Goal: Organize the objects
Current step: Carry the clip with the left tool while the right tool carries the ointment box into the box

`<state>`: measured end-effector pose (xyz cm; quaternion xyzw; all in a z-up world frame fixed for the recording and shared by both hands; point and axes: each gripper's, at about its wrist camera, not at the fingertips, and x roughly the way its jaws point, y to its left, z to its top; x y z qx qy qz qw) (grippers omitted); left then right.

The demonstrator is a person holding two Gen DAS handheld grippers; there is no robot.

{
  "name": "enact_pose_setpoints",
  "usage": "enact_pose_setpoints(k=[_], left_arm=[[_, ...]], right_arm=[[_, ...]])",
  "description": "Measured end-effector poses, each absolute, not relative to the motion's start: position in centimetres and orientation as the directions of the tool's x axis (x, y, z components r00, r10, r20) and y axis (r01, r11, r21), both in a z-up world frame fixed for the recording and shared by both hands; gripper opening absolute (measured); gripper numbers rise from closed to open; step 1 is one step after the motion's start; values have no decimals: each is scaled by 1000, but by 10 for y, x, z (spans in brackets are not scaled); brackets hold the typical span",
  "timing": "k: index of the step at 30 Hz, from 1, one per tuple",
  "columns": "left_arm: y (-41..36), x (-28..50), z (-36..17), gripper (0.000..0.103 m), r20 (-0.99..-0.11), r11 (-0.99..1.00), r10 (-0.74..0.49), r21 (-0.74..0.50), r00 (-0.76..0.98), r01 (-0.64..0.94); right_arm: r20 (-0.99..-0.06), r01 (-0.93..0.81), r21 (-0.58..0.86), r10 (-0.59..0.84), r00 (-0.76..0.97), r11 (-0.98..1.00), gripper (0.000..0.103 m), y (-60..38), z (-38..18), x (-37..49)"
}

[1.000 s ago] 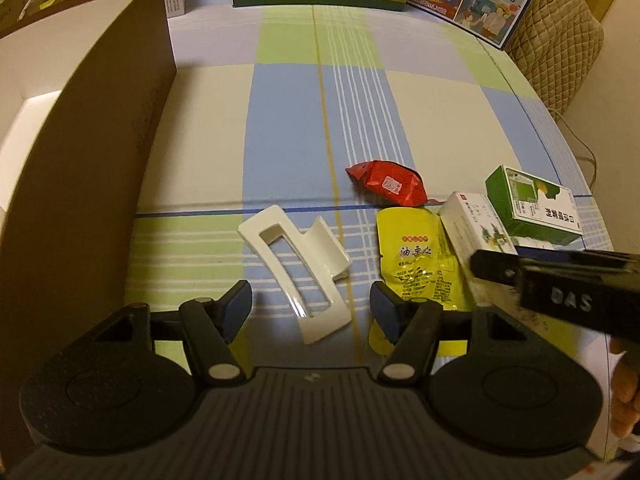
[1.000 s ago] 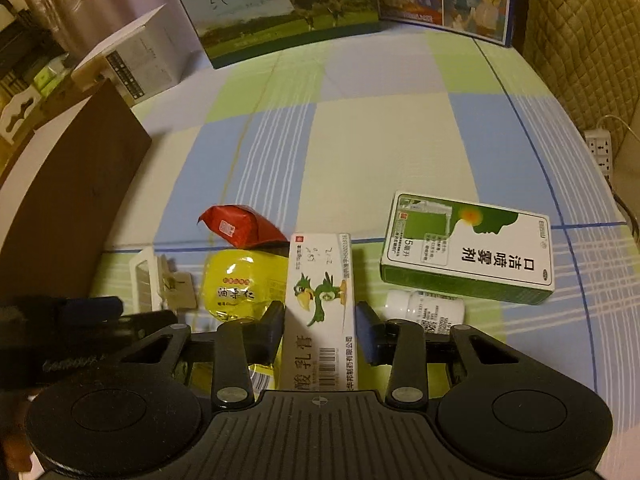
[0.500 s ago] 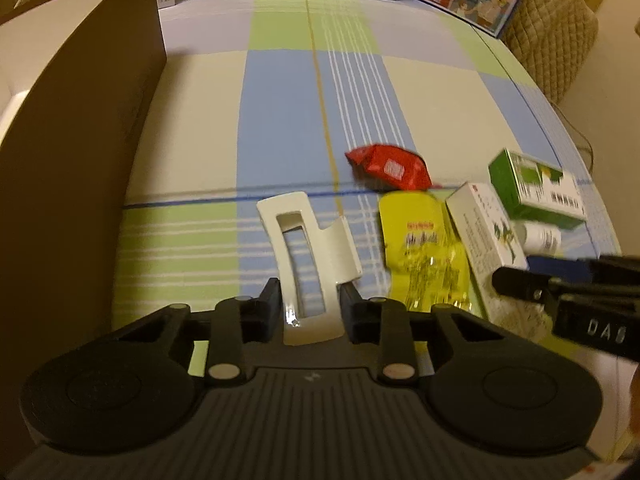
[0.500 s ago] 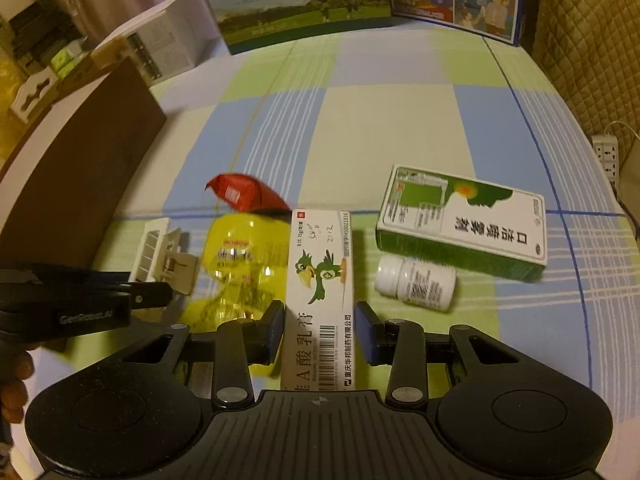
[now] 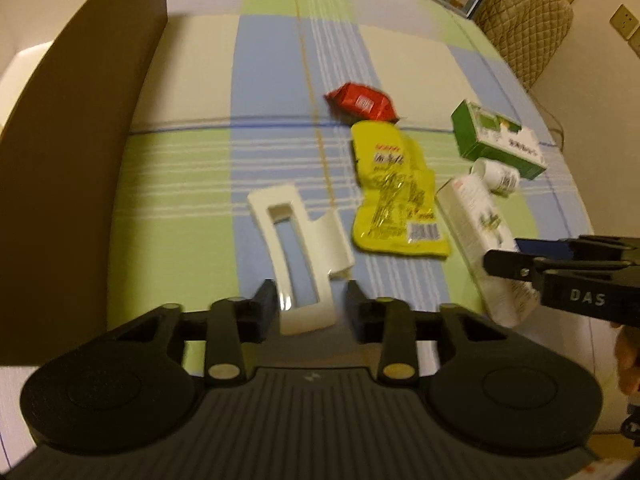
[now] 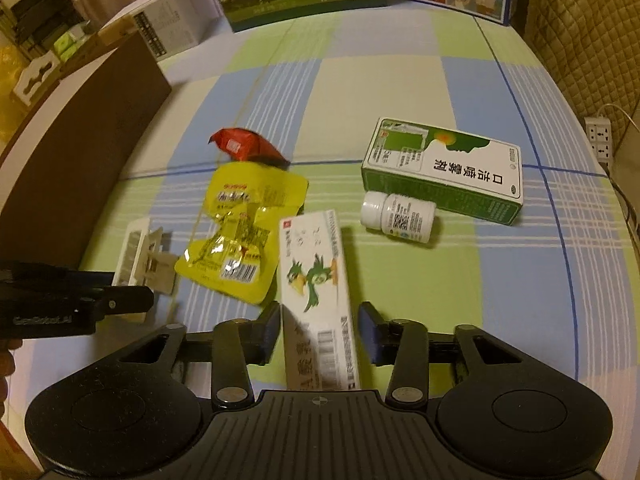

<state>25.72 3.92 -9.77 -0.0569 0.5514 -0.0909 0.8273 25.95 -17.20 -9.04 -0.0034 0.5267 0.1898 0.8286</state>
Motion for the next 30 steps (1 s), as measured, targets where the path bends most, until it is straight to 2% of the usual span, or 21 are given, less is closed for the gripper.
enact_pose_setpoints(k=[1,4,6,11,13,17,19,30], left_arm=[[38,259,-96,50,-898,977,-213,-195,385,84],[36,267,-93,57,-890,976,-216,-202,401,78],[35,274,-94,57,-891,978,-208,-201,403,61],[35,284,-99,50,-894,980,-196,-195,404,43],[35,284,-100,39,-897,981,-189,-186,399,47],[35,281,-99,38,-897,982,-188,-181,401,57],[34,278,-99,38,-898,984,-178,-166,402,65],[34,264,-87,37,-888,982,-186,-175,421,65]], right_arm=[[-872,-320,190,310,378,928,46,-172,-91,260],[-871,-331,179,306,385,926,47,-170,-92,263],[-871,-338,172,303,386,925,47,-169,-93,264],[-868,-368,148,299,396,918,47,-163,-95,263],[-868,-381,139,298,397,914,47,-160,-96,263],[-869,-404,118,291,400,907,45,-155,-98,260],[-872,-408,105,282,400,907,36,-154,-99,259],[-857,-434,106,304,416,895,35,-154,-83,249]])
